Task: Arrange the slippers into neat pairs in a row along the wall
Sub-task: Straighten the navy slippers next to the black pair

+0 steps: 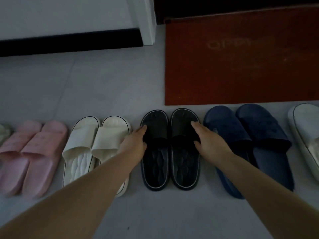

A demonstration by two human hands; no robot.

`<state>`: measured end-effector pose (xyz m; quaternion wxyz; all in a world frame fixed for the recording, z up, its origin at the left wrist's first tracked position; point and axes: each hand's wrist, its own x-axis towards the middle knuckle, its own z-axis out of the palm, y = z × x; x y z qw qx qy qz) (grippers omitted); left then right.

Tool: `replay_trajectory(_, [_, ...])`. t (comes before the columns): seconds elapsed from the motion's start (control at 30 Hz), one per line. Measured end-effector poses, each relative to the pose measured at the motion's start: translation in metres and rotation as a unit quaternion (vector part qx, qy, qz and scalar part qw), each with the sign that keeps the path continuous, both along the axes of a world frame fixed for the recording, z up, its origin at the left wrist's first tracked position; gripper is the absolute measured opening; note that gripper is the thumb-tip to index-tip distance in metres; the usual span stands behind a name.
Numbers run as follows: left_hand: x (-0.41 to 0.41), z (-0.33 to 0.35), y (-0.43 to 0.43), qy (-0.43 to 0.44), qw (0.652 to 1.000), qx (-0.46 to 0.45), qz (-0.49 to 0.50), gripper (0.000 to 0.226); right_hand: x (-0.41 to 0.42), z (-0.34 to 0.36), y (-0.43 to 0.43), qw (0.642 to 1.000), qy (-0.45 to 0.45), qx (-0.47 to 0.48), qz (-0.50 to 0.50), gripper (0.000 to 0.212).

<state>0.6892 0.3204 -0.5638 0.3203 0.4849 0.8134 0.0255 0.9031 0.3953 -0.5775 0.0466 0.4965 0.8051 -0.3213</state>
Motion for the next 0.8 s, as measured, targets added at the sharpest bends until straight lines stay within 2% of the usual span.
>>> replay_trajectory(0.1, [0.002, 0.013, -0.011, 0.006, 0.999, -0.036, 0.017, 0.060, 0.000, 0.001, -0.008, 0.998, 0.042, -0.043, 0.019, 0.073])
replay_trajectory(0.27, [0.004, 0.019, -0.006, 0.012, 0.998, -0.064, 0.011, 0.061, -0.001, 0.002, -0.012, 0.997, 0.047, -0.068, -0.004, 0.076])
replay_trajectory(0.37, [0.003, 0.013, -0.004, 0.010, 0.999, -0.044, -0.004, 0.060, 0.000, -0.001, -0.014, 0.997, 0.040, -0.062, -0.017, 0.075])
replay_trajectory(0.5, [-0.004, 0.011, -0.007, 0.010, 0.999, -0.044, -0.026, 0.063, 0.004, 0.009, -0.012, 0.997, 0.024, -0.069, 0.013, 0.079])
replay_trajectory(0.6, [0.000, 0.018, -0.002, 0.034, 0.996, -0.056, -0.066, 0.074, 0.026, 0.025, -0.008, 0.998, 0.041, -0.030, 0.025, 0.067])
replay_trajectory(0.7, [0.034, 0.030, 0.015, 0.050, 0.990, 0.021, -0.129, 0.073, 0.079, 0.036, 0.005, 0.996, 0.029, 0.062, -0.055, 0.053])
replay_trajectory(0.8, [0.092, 0.039, 0.040, -0.035, 0.974, 0.100, -0.199, 0.067, 0.140, 0.036, 0.026, 0.980, -0.042, 0.080, -0.180, 0.072])
